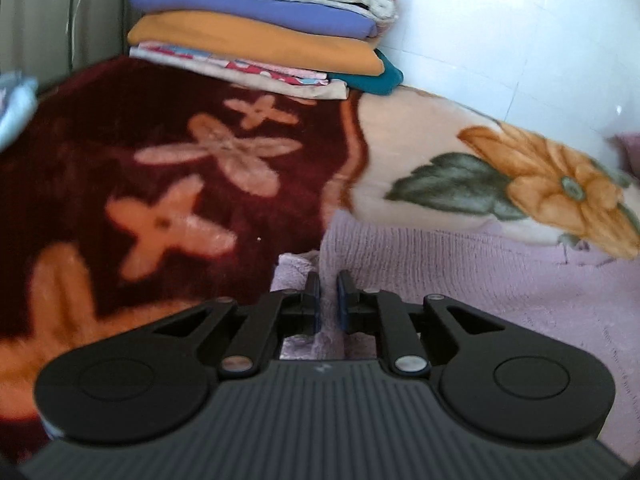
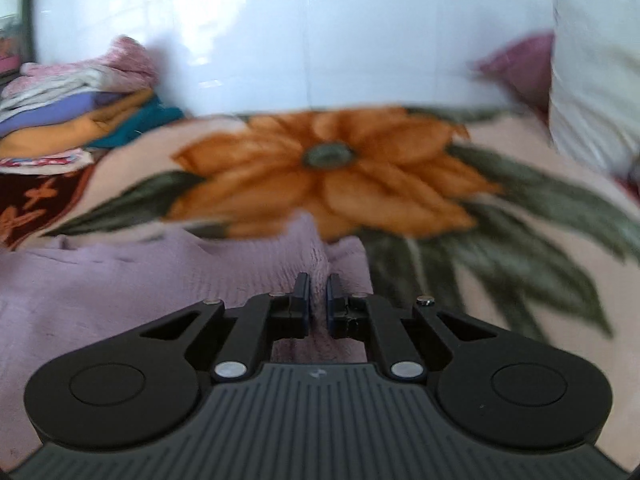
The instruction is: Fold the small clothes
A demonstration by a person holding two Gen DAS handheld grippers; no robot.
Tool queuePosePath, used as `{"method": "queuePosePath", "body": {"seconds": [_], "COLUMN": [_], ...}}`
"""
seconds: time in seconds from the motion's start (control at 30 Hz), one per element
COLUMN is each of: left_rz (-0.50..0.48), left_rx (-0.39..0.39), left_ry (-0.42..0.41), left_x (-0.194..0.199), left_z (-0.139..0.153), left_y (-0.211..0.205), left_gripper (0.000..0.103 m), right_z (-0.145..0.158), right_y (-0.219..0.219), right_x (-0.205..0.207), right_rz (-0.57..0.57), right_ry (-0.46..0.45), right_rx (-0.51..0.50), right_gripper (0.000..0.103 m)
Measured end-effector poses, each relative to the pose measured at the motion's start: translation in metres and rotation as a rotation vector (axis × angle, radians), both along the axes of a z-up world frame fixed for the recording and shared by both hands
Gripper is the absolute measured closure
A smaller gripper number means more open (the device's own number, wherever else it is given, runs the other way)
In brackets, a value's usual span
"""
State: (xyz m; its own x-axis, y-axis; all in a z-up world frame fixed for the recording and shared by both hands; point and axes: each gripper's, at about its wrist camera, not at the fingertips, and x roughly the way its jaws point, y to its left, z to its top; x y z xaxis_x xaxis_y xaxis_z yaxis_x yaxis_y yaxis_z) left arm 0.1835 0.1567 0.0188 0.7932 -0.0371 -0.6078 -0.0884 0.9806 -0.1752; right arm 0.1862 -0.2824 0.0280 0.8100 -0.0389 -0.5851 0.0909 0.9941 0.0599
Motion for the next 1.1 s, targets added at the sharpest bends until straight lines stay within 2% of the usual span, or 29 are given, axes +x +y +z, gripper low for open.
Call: {"method": "queuePosePath", "body": {"seconds": [0.1, 0.17, 0.37, 0.4, 0.57, 0.73, 0.77, 0.83, 0.87, 1.03, 1.1], "left_rz": [0.003, 0.004, -0.009, -0.015, -0.015, -0.020, -0.027, -0.044, -0.049, -0.079, -0.084], "left_rx": [-0.045, -0.055, -0.034, -0.030, -0.008, -0.012, -0.018, -0.032, -0.031, -0.005, -0.012], "left_ry": [0.003, 0.004, 0.010, 0.013, 0.047, 0.078, 0.089, 0.113, 0.117, 0.140, 0.155], "left_x": [0.000, 0.000, -0.013, -0.016, -0.033, -0.050, -0.053, -0.060, -0.064, -0.081, -0.087], "left_z": [0.003, 0.007, 0.022, 0.025, 0.035, 0.045, 0.046, 0.046, 0.046, 0.047, 0.047], "left_y": [0.008, 0.010, 0.005, 0.004, 0.000, -0.004, -0.006, -0.012, -0.016, -0.039, -0.047], "left_gripper": [0.089, 0.089, 0.090, 0.090, 0.090, 0.090, 0.087, 0.059, 0.055, 0.055, 0.055], "right_z": [-0.008, -0.007, 0.006, 0.009, 0.020, 0.031, 0.032, 0.033, 0.033, 0.027, 0.025], "right_y": [-0.017, -0.023, -0.026, -0.027, -0.028, -0.019, -0.018, -0.017, -0.017, -0.020, -0.022], "right_x": [0.000, 0.000, -0.004, -0.005, -0.025, -0.055, -0.061, -0.071, -0.075, -0.099, -0.105], "right_rz": [-0.038, -0.055, -0.070, -0.067, -0.041, -0.001, -0.005, -0.039, -0.059, -0.089, -0.102], "right_ry": [-0.001, -0.007, -0.039, -0.040, -0.038, -0.043, -0.036, -0.015, -0.004, 0.013, 0.012], "right_rx": [0.107, 0.137, 0.115, 0.119, 0.165, 0.173, 0.179, 0.194, 0.204, 0.263, 0.253], "right_gripper": [0.094, 0.094, 0.093, 0.089, 0.046, 0.032, 0.032, 0.032, 0.032, 0.030, 0.026]}}
